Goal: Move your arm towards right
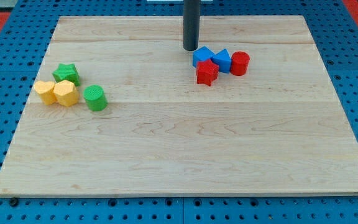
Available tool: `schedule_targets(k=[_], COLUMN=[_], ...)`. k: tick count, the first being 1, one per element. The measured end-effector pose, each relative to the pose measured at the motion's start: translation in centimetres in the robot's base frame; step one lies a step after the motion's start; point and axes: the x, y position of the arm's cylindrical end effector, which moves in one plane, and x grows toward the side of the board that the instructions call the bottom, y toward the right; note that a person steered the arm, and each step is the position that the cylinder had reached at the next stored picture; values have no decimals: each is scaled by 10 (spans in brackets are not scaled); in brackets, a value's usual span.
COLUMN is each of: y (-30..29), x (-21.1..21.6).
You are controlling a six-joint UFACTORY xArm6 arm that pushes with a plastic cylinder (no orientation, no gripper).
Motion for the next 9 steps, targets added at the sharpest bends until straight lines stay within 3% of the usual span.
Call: schedule_targets(k=[5,6,7,9], y=[0,12,90,102], x=[0,-26,-49,-31])
